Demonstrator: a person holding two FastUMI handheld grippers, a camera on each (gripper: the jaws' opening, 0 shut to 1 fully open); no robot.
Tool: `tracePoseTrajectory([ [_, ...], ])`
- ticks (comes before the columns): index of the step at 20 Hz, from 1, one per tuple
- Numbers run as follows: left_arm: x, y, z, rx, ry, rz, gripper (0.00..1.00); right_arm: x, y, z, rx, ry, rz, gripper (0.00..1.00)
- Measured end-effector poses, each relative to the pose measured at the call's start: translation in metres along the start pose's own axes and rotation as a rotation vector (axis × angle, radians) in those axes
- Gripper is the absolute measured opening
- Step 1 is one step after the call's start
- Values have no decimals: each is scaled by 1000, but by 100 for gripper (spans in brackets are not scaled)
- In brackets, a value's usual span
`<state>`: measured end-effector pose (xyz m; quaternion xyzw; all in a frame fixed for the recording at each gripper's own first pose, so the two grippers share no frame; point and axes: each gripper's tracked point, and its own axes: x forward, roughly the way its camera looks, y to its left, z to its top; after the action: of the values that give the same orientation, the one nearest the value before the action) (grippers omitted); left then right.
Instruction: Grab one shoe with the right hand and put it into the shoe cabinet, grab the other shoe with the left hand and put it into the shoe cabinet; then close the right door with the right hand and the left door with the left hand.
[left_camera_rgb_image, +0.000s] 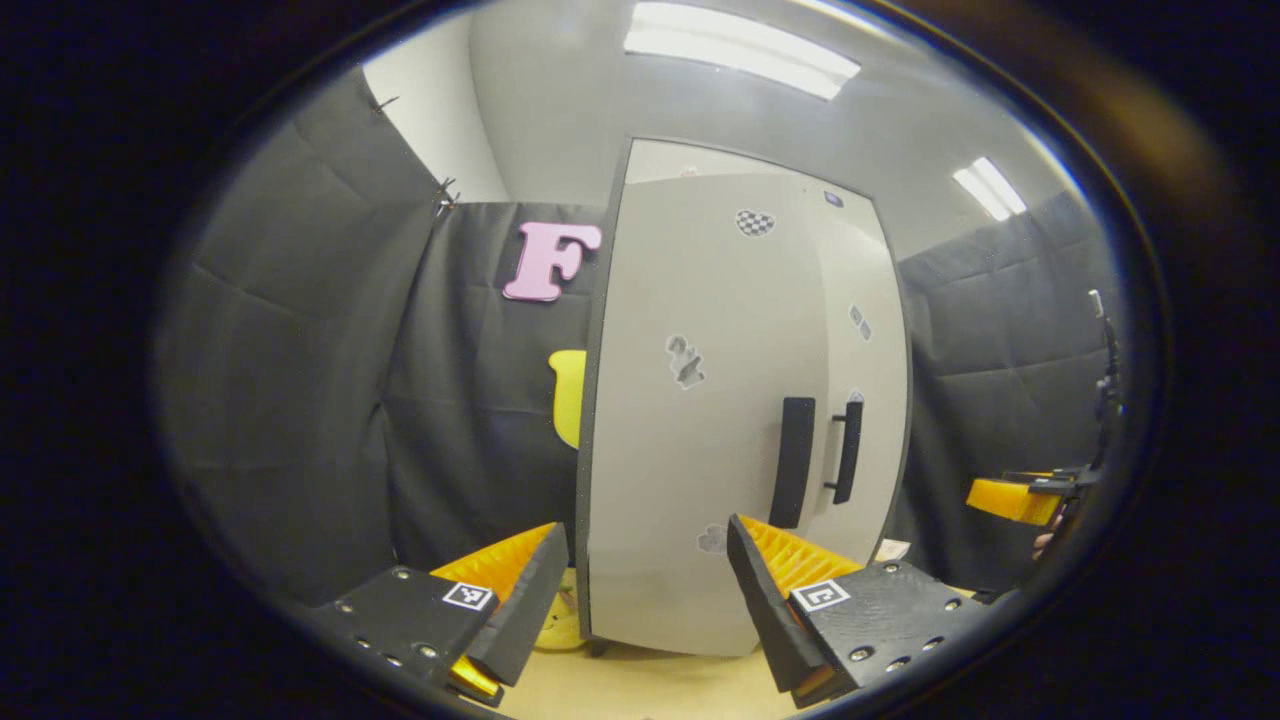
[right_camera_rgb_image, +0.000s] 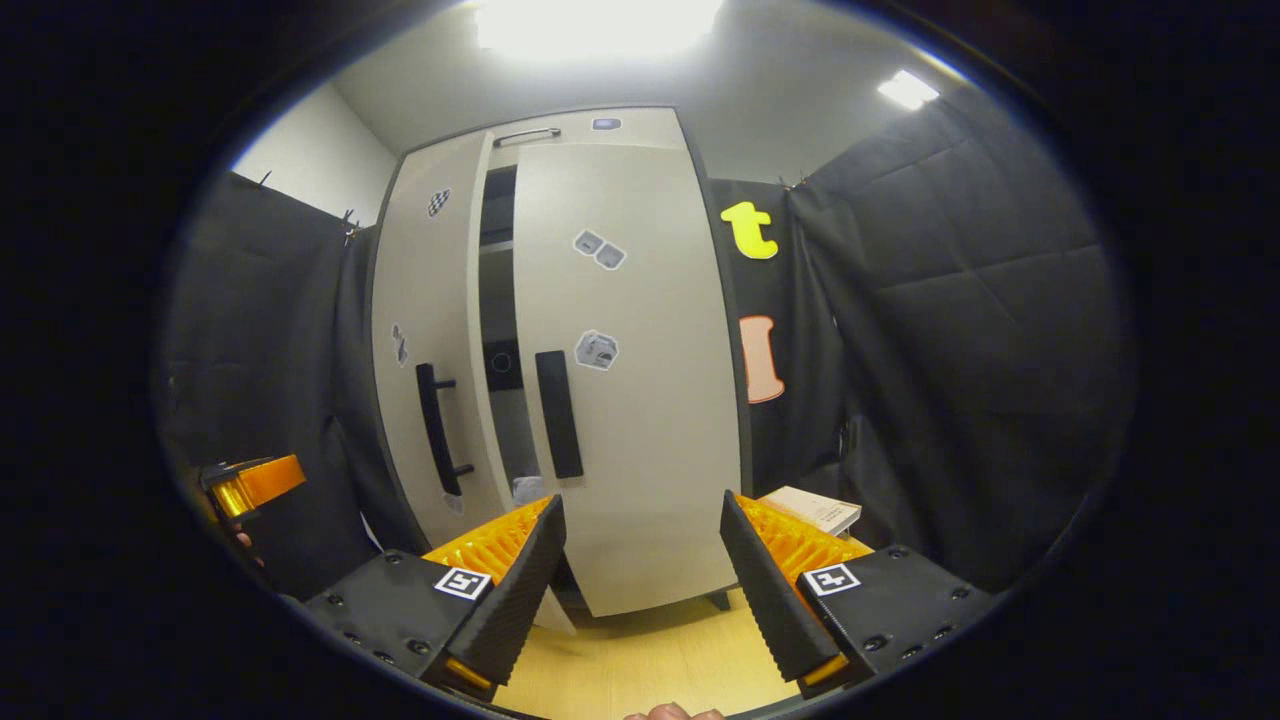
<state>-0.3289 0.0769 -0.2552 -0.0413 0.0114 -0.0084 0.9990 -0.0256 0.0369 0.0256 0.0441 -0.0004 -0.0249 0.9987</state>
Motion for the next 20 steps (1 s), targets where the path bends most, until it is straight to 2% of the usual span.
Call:
tracePoseTrajectory([
  [2,-9,4,-13,-30,12,9,89,0,1,-10,-29,16,-6,98],
  [3,-12,7,-20,-43,20,16,94,0,4,-13,-29,19,-2,98],
  [8,-38,23,-45,-55,62,52,92,-2,8,-44,-28,82,9,98],
  [16,-37,10,-57,12,100,-1,92,0,-2,-55,-20,105,-22,98],
  [18,-38,6,-57,19,95,-22,89,1,0,-53,-14,95,-24,98],
  [20,-40,4,-60,25,94,-38,94,0,1,-55,-28,94,-23,98],
])
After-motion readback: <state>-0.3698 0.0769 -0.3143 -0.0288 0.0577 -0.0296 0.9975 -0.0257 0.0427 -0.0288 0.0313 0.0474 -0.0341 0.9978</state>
